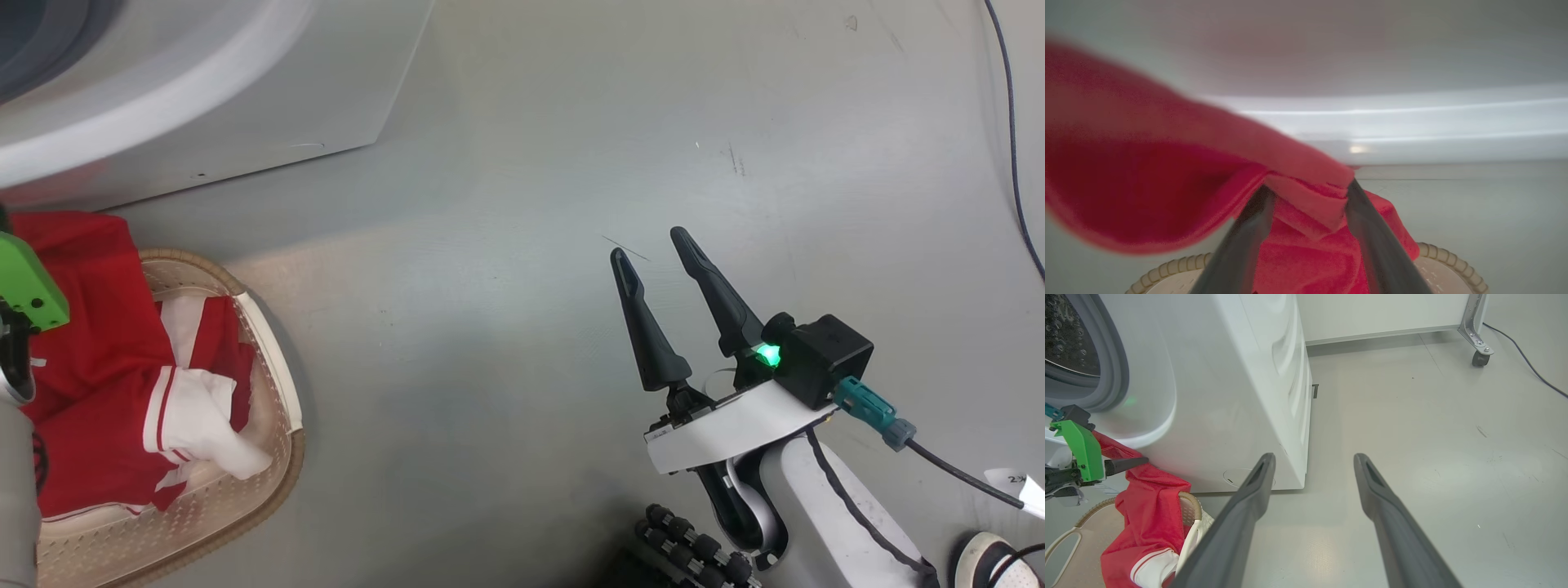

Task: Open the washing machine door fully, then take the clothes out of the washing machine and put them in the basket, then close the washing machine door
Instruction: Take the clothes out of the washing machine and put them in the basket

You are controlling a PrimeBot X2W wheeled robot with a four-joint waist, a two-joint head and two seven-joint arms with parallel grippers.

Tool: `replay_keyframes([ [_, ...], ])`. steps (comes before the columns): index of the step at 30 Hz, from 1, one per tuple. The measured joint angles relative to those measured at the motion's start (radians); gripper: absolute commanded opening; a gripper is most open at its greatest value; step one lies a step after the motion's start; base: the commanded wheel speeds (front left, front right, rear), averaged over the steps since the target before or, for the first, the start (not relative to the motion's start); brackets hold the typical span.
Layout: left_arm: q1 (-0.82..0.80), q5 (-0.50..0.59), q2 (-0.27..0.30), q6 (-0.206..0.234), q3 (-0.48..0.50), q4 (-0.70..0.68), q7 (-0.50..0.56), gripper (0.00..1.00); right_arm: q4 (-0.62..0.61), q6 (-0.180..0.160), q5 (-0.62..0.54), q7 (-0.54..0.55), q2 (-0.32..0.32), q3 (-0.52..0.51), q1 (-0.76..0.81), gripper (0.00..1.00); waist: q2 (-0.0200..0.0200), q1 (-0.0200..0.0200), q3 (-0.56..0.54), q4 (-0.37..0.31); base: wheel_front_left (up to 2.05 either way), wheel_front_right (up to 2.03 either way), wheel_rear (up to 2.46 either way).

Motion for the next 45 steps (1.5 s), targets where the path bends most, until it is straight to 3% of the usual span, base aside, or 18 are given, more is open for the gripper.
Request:
replay_keyframes([
  [8, -0.008, 0.0, -0.013, -0.007, -0.009, 0.047, -0.033, 0.0, 0.002, -0.001, 0.0, 0.0, 0.0, -0.001, -0.014, 1.0, 0.0, 0.0, -0.007, 0.009, 0.0, 0.0, 0.0],
  [19, 0.004, -0.005, -0.027, -0.067, -0.017, 0.078, -0.14, 0.0, 0.015, -0.01, 0.0, 0.0, 0.0, -0.024, -0.015, 1.0, 0.0, 0.0, -0.053, 0.035, 0.0, 0.0, 0.0],
  [27, 0.076, 0.015, -0.043, -0.122, -0.077, 0.083, -0.207, 0.0, 0.03, -0.011, -0.003, 0.0, 0.0, -0.046, -0.014, 1.0, 0.0, 0.0, -0.101, 0.065, 0.0, 0.0, 0.0],
  [45, 0.206, 0.032, -0.1, -0.152, -0.157, 0.156, -0.202, 0.0, 0.044, -0.008, -0.016, 0.0, -0.001, -0.056, -0.005, 1.0, 0.0, 0.0, -0.167, 0.127, 0.0, 0.0, 0.0],
])
